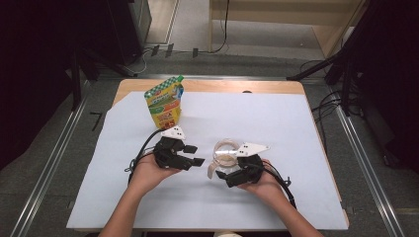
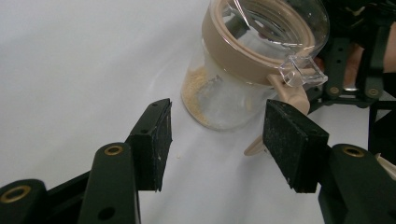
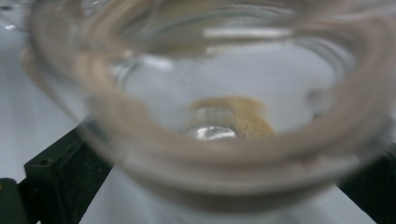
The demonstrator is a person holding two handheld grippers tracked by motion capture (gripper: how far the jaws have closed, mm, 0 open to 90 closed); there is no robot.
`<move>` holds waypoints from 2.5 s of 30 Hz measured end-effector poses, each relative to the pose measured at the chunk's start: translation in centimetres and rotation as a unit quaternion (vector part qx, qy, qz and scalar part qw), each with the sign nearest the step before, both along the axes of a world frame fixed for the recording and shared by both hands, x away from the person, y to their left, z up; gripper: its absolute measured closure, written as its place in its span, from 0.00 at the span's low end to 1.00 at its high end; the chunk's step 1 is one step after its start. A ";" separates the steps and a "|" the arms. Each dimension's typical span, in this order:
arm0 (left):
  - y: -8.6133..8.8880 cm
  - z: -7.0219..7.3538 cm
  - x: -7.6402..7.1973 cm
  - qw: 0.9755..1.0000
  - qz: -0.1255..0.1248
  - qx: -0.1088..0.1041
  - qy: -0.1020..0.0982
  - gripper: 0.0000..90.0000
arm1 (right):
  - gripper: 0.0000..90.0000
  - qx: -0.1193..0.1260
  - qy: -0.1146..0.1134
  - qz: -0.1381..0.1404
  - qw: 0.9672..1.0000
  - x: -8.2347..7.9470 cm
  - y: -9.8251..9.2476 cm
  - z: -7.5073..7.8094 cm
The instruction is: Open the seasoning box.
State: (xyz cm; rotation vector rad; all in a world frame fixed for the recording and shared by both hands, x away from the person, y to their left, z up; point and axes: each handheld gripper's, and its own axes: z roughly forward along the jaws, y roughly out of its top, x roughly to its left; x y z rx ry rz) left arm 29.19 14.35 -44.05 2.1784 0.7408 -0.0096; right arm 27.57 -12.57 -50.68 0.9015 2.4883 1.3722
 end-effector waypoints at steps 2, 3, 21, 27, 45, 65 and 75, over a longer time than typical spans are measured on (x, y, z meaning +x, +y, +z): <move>0.0 0.0 0.0 1.000 0.000 -0.001 -0.001 0.48 | 0.00 0.001 0.005 -0.003 1.000 -0.5 -0.4 0.2; -0.1 0.0 -0.1 1.000 -0.001 0.002 -0.001 0.48 | 0.00 0.002 0.010 -0.005 1.000 -0.7 -0.6 0.3; -1.2 -0.5 -0.7 1.000 -0.009 0.005 0.015 0.67 | 0.43 0.024 -0.007 -0.009 1.000 -2.8 -6.3 3.6; -2.0 -1.1 -0.6 1.000 0.000 0.010 0.025 0.93 | 0.69 0.036 0.011 -0.021 0.999 -2.1 -7.0 3.5; -3.1 -1.3 -1.1 0.999 -0.027 0.008 0.016 1.00 | 1.00 0.019 0.019 0.029 0.999 -2.9 -4.5 3.2; -5.2 -1.6 -2.2 0.998 -0.054 0.004 0.022 1.00 | 1.00 0.028 0.013 0.006 0.999 -2.1 -5.1 3.1; -6.3 -1.8 -2.3 0.997 -0.066 -0.025 0.028 0.99 | 1.00 0.027 0.010 -0.005 1.000 -1.7 -5.4 3.0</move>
